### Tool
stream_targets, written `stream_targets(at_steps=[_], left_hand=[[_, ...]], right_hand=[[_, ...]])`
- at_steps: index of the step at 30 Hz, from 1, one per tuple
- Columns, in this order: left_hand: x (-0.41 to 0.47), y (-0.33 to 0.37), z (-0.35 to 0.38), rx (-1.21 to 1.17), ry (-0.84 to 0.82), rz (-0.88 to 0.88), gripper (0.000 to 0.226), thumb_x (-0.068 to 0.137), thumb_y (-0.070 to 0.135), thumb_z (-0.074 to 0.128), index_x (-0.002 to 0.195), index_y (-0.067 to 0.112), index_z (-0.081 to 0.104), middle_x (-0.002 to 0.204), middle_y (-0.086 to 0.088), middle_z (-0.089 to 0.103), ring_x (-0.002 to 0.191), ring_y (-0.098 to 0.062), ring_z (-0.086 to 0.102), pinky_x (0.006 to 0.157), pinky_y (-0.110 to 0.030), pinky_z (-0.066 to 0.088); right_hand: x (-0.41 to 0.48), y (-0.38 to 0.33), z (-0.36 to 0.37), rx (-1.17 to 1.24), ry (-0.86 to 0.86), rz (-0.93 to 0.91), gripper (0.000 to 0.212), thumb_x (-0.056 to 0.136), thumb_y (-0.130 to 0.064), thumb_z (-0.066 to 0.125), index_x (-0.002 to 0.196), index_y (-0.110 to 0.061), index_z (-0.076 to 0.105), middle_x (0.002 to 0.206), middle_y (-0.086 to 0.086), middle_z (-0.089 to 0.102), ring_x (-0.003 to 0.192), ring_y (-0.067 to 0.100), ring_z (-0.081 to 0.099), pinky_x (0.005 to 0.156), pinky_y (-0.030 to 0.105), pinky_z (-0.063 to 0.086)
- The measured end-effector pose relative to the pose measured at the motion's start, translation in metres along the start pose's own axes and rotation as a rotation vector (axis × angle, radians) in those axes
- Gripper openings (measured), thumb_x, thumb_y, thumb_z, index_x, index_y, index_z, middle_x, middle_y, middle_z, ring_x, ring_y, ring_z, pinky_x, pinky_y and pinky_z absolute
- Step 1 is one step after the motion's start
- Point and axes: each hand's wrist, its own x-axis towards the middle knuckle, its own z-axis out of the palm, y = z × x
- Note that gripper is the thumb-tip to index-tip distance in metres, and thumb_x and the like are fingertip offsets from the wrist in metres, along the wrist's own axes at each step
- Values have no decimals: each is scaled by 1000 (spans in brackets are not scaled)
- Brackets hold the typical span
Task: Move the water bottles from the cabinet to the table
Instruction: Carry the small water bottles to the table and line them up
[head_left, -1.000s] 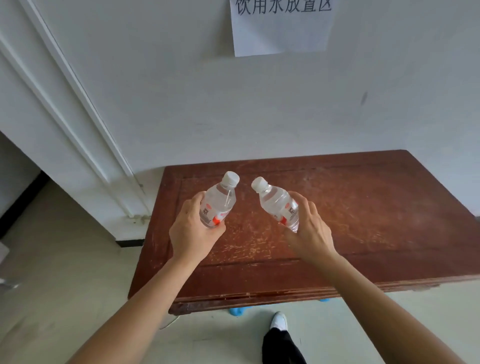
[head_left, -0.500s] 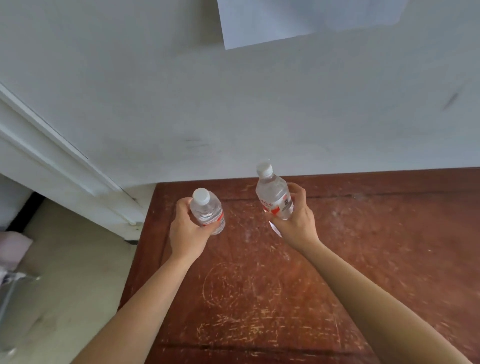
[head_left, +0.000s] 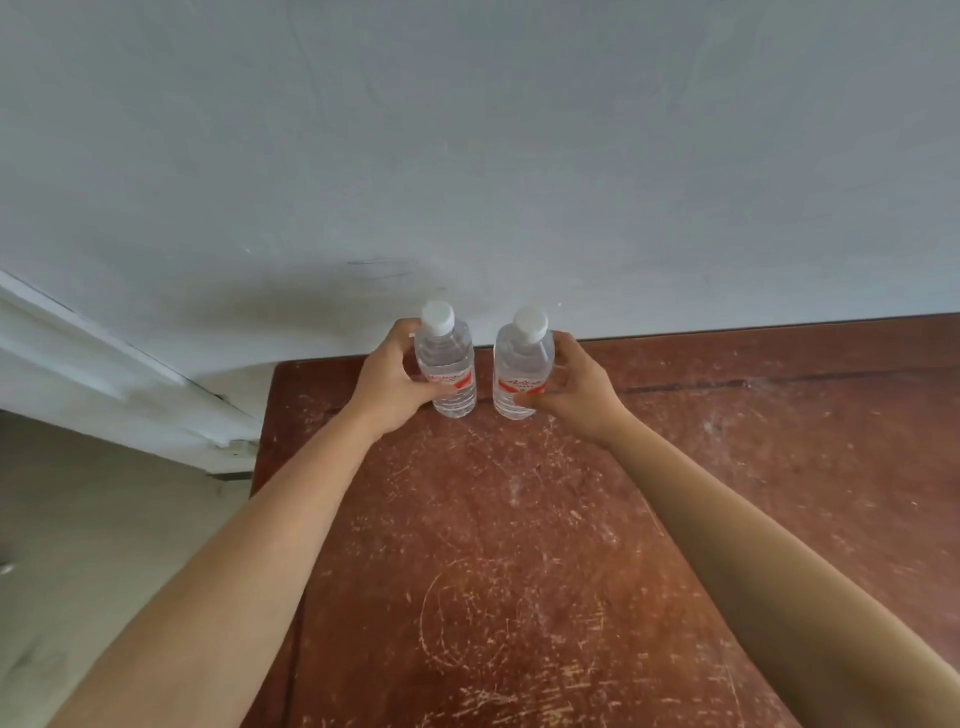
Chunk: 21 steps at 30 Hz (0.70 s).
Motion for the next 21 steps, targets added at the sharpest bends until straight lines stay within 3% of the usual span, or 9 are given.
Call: stream_targets(at_steps=[2, 7, 12, 14, 17, 19, 21], left_hand=[[3, -5, -3, 23, -39, 5, 76, 70, 27, 92, 132, 28, 49, 122, 15, 63, 114, -7, 59, 95, -26, 47], [7, -1, -7, 76, -135, 9, 77, 77, 17, 87, 140, 26, 43, 126, 11, 58, 117, -7, 54, 77, 0, 40], [8, 0, -6, 81, -194, -12, 78, 82, 13, 82, 145, 23, 37, 128, 11, 54, 114, -2, 51, 76, 6, 36], [5, 2, -4, 55, -200, -40, 78, 83, 14, 82, 145, 23, 36, 129, 11, 55, 110, 4, 54, 89, -2, 42], [-10, 4, -2, 3, -189, -92, 83, 81, 17, 83, 148, 26, 35, 141, 8, 52, 128, -8, 52, 112, -34, 43], [-26, 11, -2, 80, -186, -96, 90, 83, 27, 81, 155, 27, 27, 156, 6, 41, 143, -16, 38, 117, -42, 35], [-48, 24, -8, 247, -127, -81, 87, 91, 37, 71, 159, 23, 19, 163, 1, 28, 148, -21, 29, 119, -43, 30]], right_hand=[[5, 1, 0, 33, -28, 13, 75, 77, -15, 88, 138, -25, 47, 127, -10, 64, 119, 14, 64, 105, 40, 52], [12, 1, 1, 31, -121, 29, 72, 81, -8, 83, 137, -27, 42, 137, -3, 60, 129, 18, 58, 110, 47, 48], [18, -6, 8, -81, -219, -22, 77, 88, -13, 77, 146, -20, 27, 142, -1, 54, 133, 25, 53, 111, 53, 45], [18, -9, 9, -113, -249, -30, 84, 89, -12, 76, 150, -18, 18, 144, 3, 53, 134, 27, 52, 112, 52, 44], [4, -9, 9, -251, -300, -20, 104, 87, -15, 78, 157, -19, 2, 153, 10, 43, 136, 27, 50, 115, 44, 41], [-11, -7, 4, -300, -276, -10, 118, 83, -25, 83, 160, -25, -7, 165, 8, 24, 146, 26, 37, 120, 46, 34], [-27, -13, -8, -360, -225, -26, 113, 88, -38, 76, 160, -27, -10, 170, 8, 8, 153, 27, 21, 124, 48, 26]])
